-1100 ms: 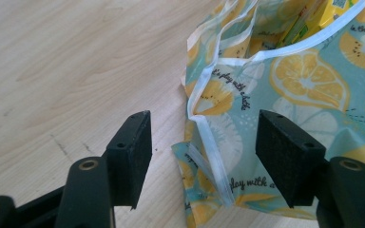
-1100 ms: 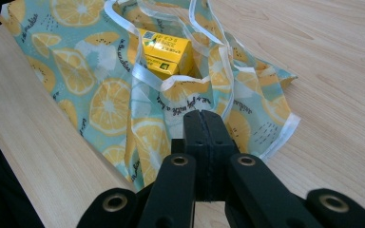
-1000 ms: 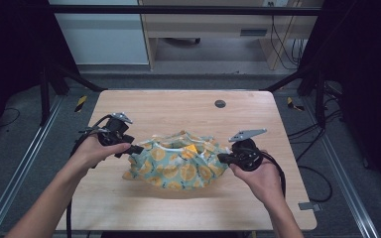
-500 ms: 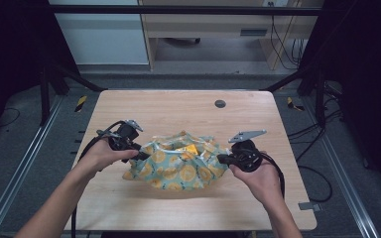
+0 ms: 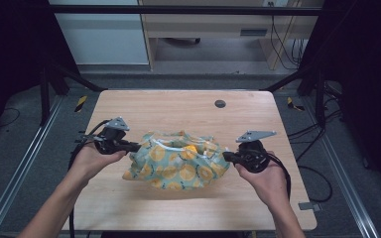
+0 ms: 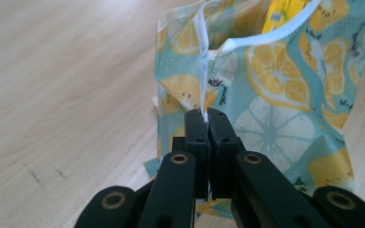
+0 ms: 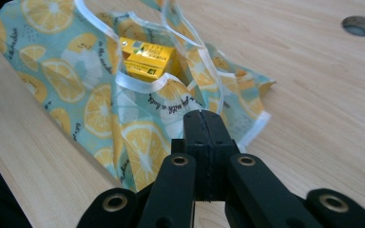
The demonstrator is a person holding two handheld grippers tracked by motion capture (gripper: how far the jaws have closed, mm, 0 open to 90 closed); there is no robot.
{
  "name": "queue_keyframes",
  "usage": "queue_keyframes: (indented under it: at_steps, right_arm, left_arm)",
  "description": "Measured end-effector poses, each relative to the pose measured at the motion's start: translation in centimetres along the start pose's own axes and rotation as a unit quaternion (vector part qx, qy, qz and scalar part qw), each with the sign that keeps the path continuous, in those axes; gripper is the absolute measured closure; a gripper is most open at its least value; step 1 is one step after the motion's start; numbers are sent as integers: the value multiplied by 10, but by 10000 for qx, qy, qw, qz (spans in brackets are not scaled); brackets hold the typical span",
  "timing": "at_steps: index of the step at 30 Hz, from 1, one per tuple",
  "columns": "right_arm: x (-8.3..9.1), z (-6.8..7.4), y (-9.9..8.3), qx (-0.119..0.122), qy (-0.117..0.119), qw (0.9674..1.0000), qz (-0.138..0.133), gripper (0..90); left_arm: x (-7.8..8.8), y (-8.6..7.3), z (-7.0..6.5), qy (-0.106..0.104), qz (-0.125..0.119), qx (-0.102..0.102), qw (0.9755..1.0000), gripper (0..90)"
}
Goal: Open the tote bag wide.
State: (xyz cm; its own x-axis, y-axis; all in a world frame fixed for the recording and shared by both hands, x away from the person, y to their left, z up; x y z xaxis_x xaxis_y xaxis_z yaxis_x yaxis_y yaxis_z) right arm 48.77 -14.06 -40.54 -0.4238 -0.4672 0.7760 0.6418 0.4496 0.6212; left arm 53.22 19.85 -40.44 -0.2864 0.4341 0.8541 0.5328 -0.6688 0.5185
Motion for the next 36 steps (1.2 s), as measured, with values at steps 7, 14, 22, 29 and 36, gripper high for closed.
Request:
queue_keyframes:
  at_steps: [7,14,22,29,36]
  right_arm:
    - [21,1,-9,45,-132,9995,-296,900]
    - [29,9,-33,148,-238,9992,-299,900]
    - [25,10,-56,133,-295,9993,-176,900]
    - [13,5,-68,59,-266,9996,-28,900]
    - [6,2,-72,42,-298,9995,92,900]
  left_arm:
    - [32,-15,-14,113,-621,-54,9980,891]
    - [34,-41,-40,-80,-637,-273,9976,897]
    - [30,-56,-56,-142,-686,-419,9967,898]
    - [9,-67,-58,-255,-522,-396,9975,897]
    - [0,-68,-59,-207,-411,-414,9981,897]
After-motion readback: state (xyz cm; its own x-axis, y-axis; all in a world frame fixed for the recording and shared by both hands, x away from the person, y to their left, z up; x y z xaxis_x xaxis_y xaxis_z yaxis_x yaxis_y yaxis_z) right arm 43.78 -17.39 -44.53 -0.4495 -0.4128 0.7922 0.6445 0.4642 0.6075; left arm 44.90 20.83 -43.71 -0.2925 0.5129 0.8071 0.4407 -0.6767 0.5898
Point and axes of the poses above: each handheld gripper's, and its own axes: x roughly backward along the jaws, y roughly out of its top, z roughly to its left, the point moved 6 cm from there along -x, roughly forward along the jaws, and after that the axes turned 10 degrees about z, right-handed, at the moved point
